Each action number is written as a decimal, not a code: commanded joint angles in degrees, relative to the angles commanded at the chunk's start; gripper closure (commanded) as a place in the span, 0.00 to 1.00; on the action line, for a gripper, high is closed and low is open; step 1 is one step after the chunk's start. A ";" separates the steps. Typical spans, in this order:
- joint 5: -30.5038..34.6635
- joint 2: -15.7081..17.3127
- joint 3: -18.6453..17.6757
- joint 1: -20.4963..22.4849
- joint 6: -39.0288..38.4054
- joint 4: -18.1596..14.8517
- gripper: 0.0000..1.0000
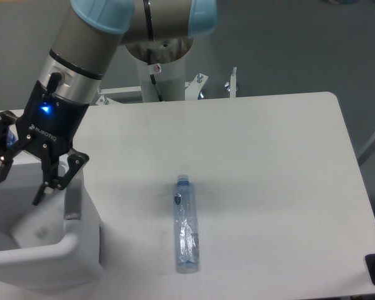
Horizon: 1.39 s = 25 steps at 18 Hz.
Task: Place the trash in the trash can
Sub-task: 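Lift the plastic bag and carry it over the white bin, then move the open gripper back over the clear water bottle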
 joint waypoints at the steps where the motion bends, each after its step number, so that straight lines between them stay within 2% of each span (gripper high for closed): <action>1: 0.09 0.00 0.35 1.32 -1.23 0.00 0.00; 5: 1.40 -0.17 0.44 5.10 -1.51 -0.17 0.00; 9: 9.91 -0.79 0.18 8.97 -0.55 -0.26 0.00; 11: 11.51 -2.10 0.44 10.64 0.33 -0.44 0.00; 14: 11.86 -4.83 -0.08 12.66 4.27 -0.61 0.00; 16: 14.83 -5.88 -1.14 13.63 8.48 -0.44 0.00; 19: 19.15 -9.22 -1.58 13.81 15.61 -0.62 0.00; 25: 19.51 -16.86 -1.40 13.90 16.51 -0.53 0.00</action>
